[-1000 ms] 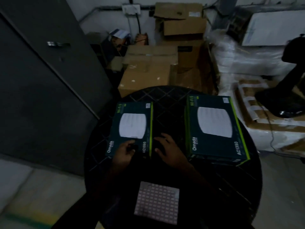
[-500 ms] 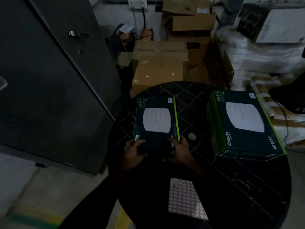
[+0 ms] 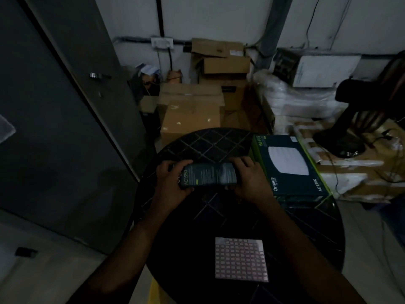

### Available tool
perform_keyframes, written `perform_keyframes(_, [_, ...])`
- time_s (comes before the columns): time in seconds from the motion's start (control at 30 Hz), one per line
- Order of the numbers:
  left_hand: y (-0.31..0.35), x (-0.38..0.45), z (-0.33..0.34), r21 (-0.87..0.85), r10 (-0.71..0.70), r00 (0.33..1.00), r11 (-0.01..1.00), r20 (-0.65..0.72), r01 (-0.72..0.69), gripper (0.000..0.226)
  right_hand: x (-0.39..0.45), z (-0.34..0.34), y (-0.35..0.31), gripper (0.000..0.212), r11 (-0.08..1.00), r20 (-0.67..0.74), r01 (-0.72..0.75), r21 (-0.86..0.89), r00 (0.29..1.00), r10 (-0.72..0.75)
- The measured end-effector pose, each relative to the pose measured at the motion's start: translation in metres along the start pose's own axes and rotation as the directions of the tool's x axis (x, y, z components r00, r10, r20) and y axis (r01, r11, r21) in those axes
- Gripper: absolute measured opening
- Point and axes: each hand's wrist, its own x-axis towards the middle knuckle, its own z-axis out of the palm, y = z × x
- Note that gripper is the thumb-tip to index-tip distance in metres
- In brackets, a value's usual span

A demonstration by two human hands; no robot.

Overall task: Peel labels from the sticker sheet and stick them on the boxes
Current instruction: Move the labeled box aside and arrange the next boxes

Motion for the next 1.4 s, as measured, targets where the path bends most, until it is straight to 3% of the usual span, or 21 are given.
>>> perform_keyframes(0.1, [0.021, 0.006, -0.012, -0.007, 0.100, 0.993, 0.995, 0.068, -0.100, 0.086, -0.013, -0.038, 0.012, 0.091, 0.999, 0.038, 0.012, 0.049, 0.999, -0.014])
perform_keyframes(0.33, [0.050, 0.000, 0.003, -0.097, 0.099, 0.985, 0.992, 0.143, -0.086, 0.083, -0.037, -0.076, 0.043, 0.096, 0.999, 0.169, -0.016, -0.041, 0.985, 0.023])
perform_keyframes(0.5, [0.061, -0.015, 0.025, -0.039, 0.148, 0.989, 0.988, 0.012, -0.147, 0.062, -0.051, -0.072, 0.062, 0.097, 1.000, 0.133, -0.004, -0.029, 0.991, 0.007])
perform_keyframes(0.6, [0.071, -0.018, 0.026, 0.183, 0.338, 0.937, 0.930, -0.092, -0.318, 0.047, -0.056, -0.066, 0.064, 0.095, 0.999, 0.054, 0.041, -0.023, 0.998, -0.040])
perform_keyframes(0.7, [0.085, -0.016, 0.035, 0.214, 0.494, 0.869, 0.847, 0.023, -0.487, 0.041, -0.063, -0.058, 0.064, 0.092, 0.999, -0.021, 0.039, 0.003, 0.999, -0.039])
perform_keyframes(0.77, [0.091, -0.016, 0.043, 0.134, 0.485, 0.873, 0.863, 0.052, -0.488, 0.039, -0.068, -0.055, 0.063, 0.087, 1.000, -0.048, 0.028, 0.007, 0.998, -0.027])
perform_keyframes(0.87, [0.087, -0.016, 0.046, 0.051, 0.393, 0.917, 0.919, -0.063, -0.390, 0.030, -0.074, -0.052, 0.060, 0.073, 0.989, -0.191, 0.125, -0.081, 0.972, -0.138])
perform_keyframes(0.93, [0.082, -0.017, 0.043, 0.076, 0.349, 0.932, 0.936, -0.095, -0.343, 0.030, -0.074, -0.046, 0.052, 0.060, 0.974, -0.261, 0.200, -0.102, 0.940, -0.220])
perform_keyframes(1.1, [0.083, -0.025, 0.044, 0.121, 0.301, 0.946, 0.950, -0.118, -0.287, 0.027, -0.053, -0.021, 0.012, 0.021, 0.924, -0.445, 0.381, 0.036, 0.834, -0.326])
perform_keyframes(1.23, [0.081, -0.030, 0.043, 0.082, 0.270, 0.951, 0.962, -0.154, -0.260, 0.023, -0.048, -0.012, 0.008, 0.010, 0.938, -0.542, 0.345, 0.038, 0.796, -0.271])
perform_keyframes(1.4, [0.077, -0.028, 0.034, -0.005, 0.262, 0.950, 0.964, -0.172, -0.267, 0.014, -0.057, -0.017, 0.015, 0.019, 0.970, -0.479, 0.242, -0.004, 0.851, -0.214])
